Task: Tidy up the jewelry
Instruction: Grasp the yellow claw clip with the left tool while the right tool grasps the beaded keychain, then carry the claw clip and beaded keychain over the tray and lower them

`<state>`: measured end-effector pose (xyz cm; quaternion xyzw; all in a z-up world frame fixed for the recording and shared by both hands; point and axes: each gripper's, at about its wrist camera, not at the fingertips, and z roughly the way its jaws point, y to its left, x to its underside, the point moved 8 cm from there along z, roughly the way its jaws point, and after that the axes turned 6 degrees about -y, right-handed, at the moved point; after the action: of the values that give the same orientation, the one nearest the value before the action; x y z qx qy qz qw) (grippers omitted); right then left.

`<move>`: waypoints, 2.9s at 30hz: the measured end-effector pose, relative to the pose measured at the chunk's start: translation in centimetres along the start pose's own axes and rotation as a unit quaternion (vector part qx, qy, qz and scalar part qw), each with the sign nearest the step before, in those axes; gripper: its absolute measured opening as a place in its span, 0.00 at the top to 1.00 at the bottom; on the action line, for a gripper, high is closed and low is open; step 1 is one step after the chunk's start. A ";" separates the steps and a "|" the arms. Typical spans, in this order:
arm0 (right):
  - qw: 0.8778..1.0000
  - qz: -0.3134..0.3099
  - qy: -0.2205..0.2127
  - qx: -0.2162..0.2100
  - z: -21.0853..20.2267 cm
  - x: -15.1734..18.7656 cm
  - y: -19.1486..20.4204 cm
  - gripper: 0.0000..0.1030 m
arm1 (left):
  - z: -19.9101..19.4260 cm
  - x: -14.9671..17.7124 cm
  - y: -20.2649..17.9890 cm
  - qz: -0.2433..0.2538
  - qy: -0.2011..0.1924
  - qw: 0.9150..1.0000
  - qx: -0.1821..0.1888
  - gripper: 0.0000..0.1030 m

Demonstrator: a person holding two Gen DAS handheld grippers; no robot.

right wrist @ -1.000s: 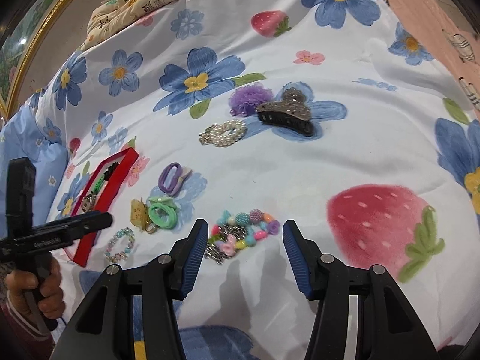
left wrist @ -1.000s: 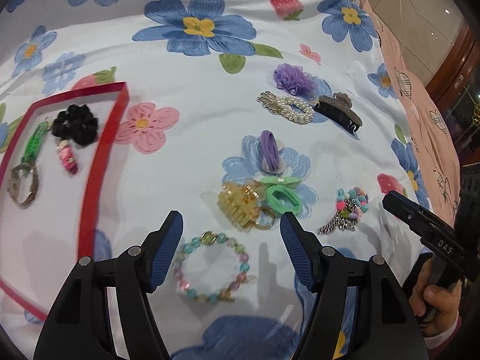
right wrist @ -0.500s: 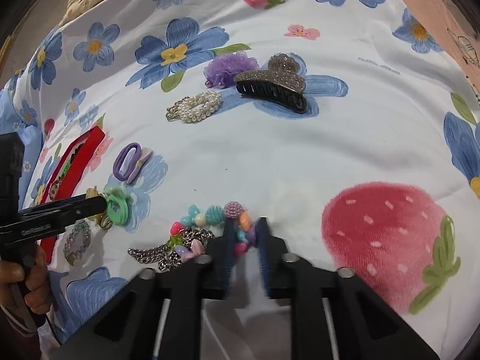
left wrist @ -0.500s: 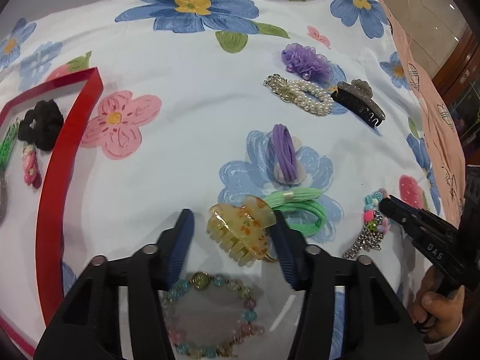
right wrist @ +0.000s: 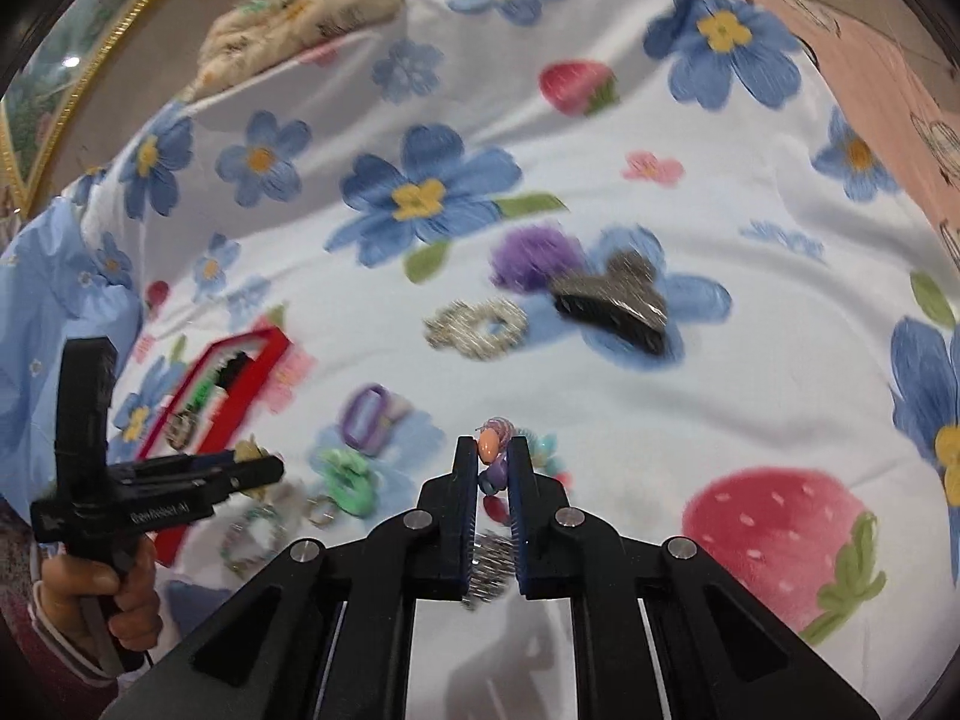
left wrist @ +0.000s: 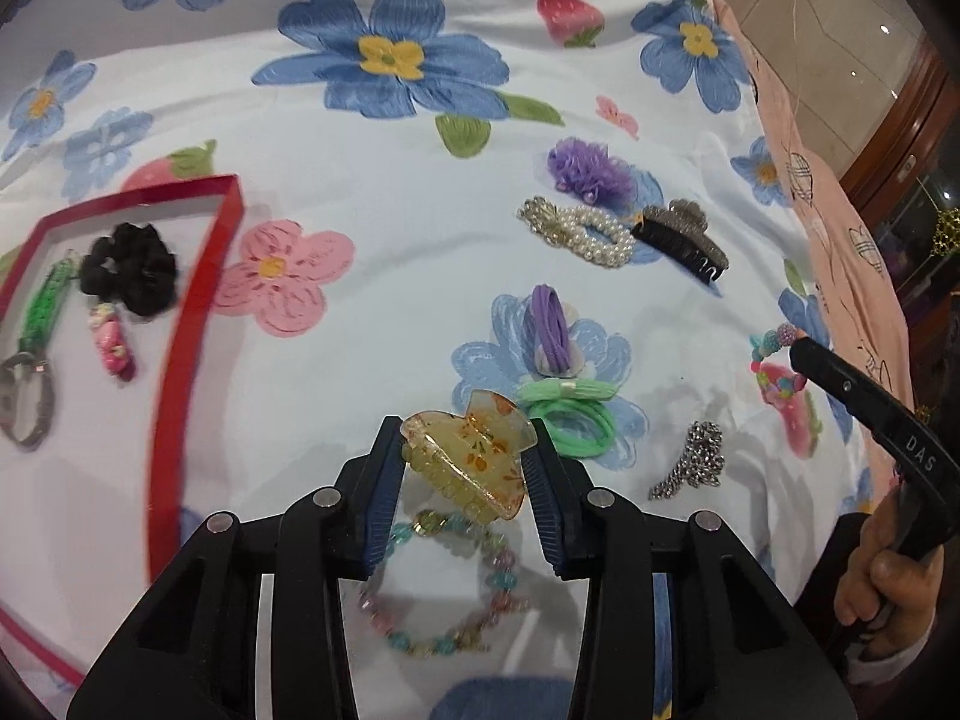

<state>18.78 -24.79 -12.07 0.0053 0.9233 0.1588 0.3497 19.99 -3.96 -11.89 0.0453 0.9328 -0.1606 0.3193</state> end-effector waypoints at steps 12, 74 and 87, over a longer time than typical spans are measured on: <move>0.997 -0.026 0.011 -0.075 0.6 0.4 7.9 0.91 | -6.4 0.8 5.1 -0.039 -0.045 0.998 -0.031 0.64; 0.966 -0.106 0.150 -0.182 18.6 4.1 28.2 0.91 | -5.0 3.2 25.0 -0.146 0.005 0.980 -0.133 0.63; 0.963 -0.145 0.159 -0.164 19.2 4.5 28.7 0.90 | -4.6 3.1 24.8 -0.133 0.018 0.980 -0.148 0.63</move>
<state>24.86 8.58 -19.98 -0.2111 0.9192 0.2548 0.2137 19.49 20.93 -17.10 -0.1241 0.9494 -0.0610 0.2819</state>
